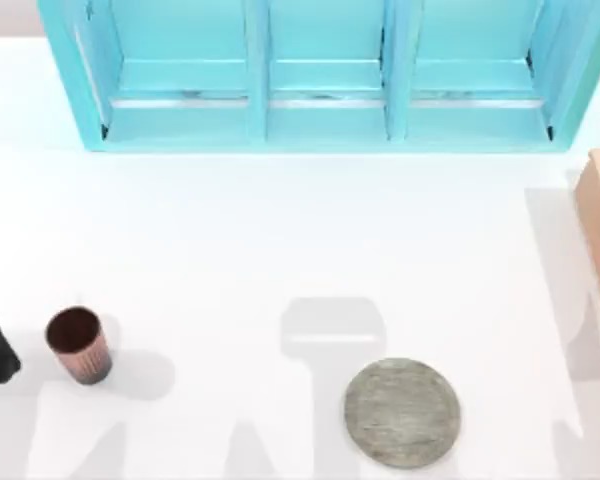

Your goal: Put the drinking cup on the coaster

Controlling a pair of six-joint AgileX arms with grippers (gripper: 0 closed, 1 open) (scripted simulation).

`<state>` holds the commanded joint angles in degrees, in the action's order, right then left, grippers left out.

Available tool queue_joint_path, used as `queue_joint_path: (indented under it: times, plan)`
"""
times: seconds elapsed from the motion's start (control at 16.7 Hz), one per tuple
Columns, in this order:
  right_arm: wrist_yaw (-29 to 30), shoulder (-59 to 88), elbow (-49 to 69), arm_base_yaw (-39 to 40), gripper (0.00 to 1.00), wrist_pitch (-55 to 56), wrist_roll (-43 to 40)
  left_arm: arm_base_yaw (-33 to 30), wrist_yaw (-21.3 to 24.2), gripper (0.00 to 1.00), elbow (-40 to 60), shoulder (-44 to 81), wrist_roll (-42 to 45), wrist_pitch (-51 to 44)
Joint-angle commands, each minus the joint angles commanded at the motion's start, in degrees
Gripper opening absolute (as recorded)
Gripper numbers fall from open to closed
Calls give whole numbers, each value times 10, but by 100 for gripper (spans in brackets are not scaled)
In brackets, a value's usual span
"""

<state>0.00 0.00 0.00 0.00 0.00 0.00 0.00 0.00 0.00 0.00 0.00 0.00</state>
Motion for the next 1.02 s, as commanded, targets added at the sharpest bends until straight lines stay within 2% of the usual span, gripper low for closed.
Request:
queue_joint_path:
  times: [0.3,1.02]
  plan:
    - [0,0,0,0,100,0,0,-10,-1,100,30,31,32,-30]
    - [0,0,0,0,100,0,0,-76,-3,100,330,407,346,-339]
